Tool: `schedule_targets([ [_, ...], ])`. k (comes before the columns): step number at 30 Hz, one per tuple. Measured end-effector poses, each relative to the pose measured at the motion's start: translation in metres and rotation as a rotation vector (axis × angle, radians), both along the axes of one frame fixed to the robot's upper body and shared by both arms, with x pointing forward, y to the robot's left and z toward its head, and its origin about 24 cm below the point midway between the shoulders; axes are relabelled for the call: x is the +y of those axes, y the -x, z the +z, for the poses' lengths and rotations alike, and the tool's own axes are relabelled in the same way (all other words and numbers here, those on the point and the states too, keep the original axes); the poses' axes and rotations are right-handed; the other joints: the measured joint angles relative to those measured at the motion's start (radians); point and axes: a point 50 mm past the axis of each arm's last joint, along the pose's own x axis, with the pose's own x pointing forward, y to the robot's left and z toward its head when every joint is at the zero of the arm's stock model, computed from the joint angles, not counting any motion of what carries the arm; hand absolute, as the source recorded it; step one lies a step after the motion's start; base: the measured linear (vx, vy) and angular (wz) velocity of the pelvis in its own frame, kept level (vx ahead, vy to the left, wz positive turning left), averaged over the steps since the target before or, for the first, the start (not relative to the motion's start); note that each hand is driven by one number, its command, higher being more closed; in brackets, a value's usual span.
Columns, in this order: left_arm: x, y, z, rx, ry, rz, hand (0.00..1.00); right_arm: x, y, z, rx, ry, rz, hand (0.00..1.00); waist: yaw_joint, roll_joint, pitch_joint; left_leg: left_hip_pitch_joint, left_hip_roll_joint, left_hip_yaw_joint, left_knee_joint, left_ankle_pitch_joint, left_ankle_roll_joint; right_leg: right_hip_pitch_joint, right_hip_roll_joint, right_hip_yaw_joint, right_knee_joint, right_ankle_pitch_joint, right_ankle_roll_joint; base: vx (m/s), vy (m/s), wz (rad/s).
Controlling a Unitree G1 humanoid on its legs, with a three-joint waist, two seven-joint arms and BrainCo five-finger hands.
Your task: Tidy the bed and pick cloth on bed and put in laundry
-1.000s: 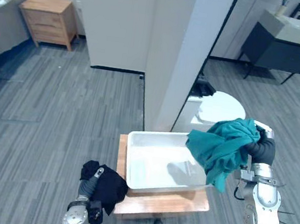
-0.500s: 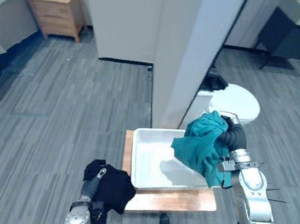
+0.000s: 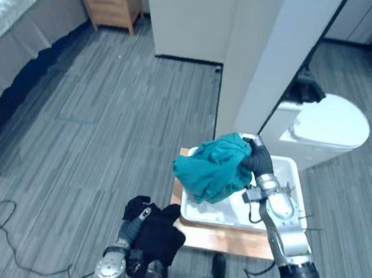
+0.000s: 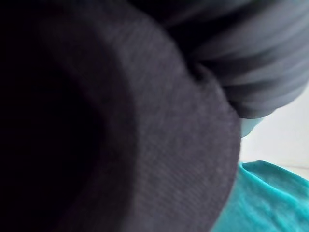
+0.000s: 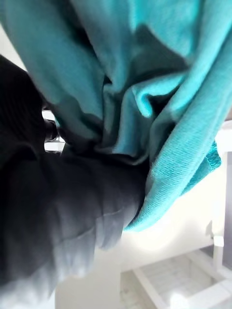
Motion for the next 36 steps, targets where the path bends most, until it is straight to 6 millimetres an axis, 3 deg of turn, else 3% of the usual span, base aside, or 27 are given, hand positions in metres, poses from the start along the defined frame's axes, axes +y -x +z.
schedule_targets([
  [2,-0.003,-0.007,0.007,-0.037,0.006,-0.009,1.0,-0.007,-0.007,-0.006,0.029,0.023,-0.066,1.0,0.009,0.013,0.035,-0.003,-0.01,-0.002,-0.004,0.013,0.009,-0.002,-0.004,-0.006,0.0,0.005,0.003,-0.01,0.026,0.14],
  [3,-0.004,-0.009,0.011,-0.057,0.011,-0.013,1.0,-0.014,-0.01,-0.013,0.06,0.026,-0.099,0.0,0.017,0.022,0.045,-0.004,-0.011,0.0,-0.005,0.015,0.009,-0.003,-0.005,-0.005,0.0,0.005,0.003,0.03,0.032,0.09],
  [7,-0.003,-0.015,0.027,-0.14,0.024,-0.024,1.0,-0.033,-0.016,-0.024,0.108,0.054,-0.198,0.0,0.017,0.048,0.068,-0.01,-0.01,0.012,-0.009,0.026,-0.002,-0.019,-0.006,-0.007,0.0,0.011,-0.001,0.06,0.002,0.08],
  [10,-0.012,-0.02,0.048,-0.239,0.059,-0.055,1.0,-0.039,-0.016,-0.021,0.076,0.2,-0.218,0.0,0.016,0.059,0.075,0.011,-0.008,0.029,-0.033,0.028,-0.004,-0.014,-0.005,-0.003,0.0,0.013,-0.002,0.03,-0.014,-0.09],
  [17,-0.036,-0.025,0.109,-0.517,0.144,-0.264,1.0,-0.044,-0.011,-0.023,-0.001,0.474,-0.275,0.0,-0.011,0.058,0.074,0.068,-0.011,0.042,-0.07,0.034,0.004,0.02,-0.012,0.009,-0.005,0.018,-0.009,-0.01,0.005,-0.06],
  [21,-0.04,-0.018,0.134,-0.626,0.194,-0.429,1.0,-0.051,0.001,-0.039,0.017,0.62,-0.299,0.0,-0.015,0.054,0.062,0.077,-0.012,0.059,-0.079,0.034,0.004,0.023,-0.011,0.028,-0.02,0.021,-0.004,-0.05,0.003,-0.13],
  [25,-0.045,-0.01,0.141,-0.641,0.29,-0.477,1.0,-0.058,0.02,-0.055,0.065,0.683,-0.301,0.0,-0.029,0.05,0.022,0.139,-0.005,0.064,-0.119,0.039,0.0,0.063,-0.004,0.031,-0.023,0.021,-0.004,-0.01,-0.027,-0.09],
  [27,-0.047,-0.008,0.148,-0.672,0.32,-0.488,1.0,-0.062,0.032,-0.06,0.083,0.696,-0.325,0.0,-0.035,0.037,-0.026,0.15,-0.001,0.076,-0.135,0.042,-0.004,0.063,0.002,0.039,-0.024,0.021,-0.004,-0.01,-0.033,-0.17],
  [32,-0.052,-0.018,0.16,-0.708,0.319,-0.481,1.0,-0.069,0.057,-0.08,0.18,0.662,-0.358,0.0,-0.049,0.0,-0.067,0.194,0.002,0.104,-0.166,0.043,-0.005,0.088,0.014,0.057,-0.025,0.017,0.001,-0.08,-0.031,-0.15],
  [36,-0.052,-0.045,0.138,-0.621,0.137,-0.398,1.0,-0.066,0.069,-0.093,0.25,0.603,-0.36,0.0,-0.074,-0.026,-0.082,0.221,-0.003,0.143,-0.207,0.056,-0.014,0.083,0.015,0.111,-0.035,0.015,0.003,-0.1,-0.013,-0.27],
])
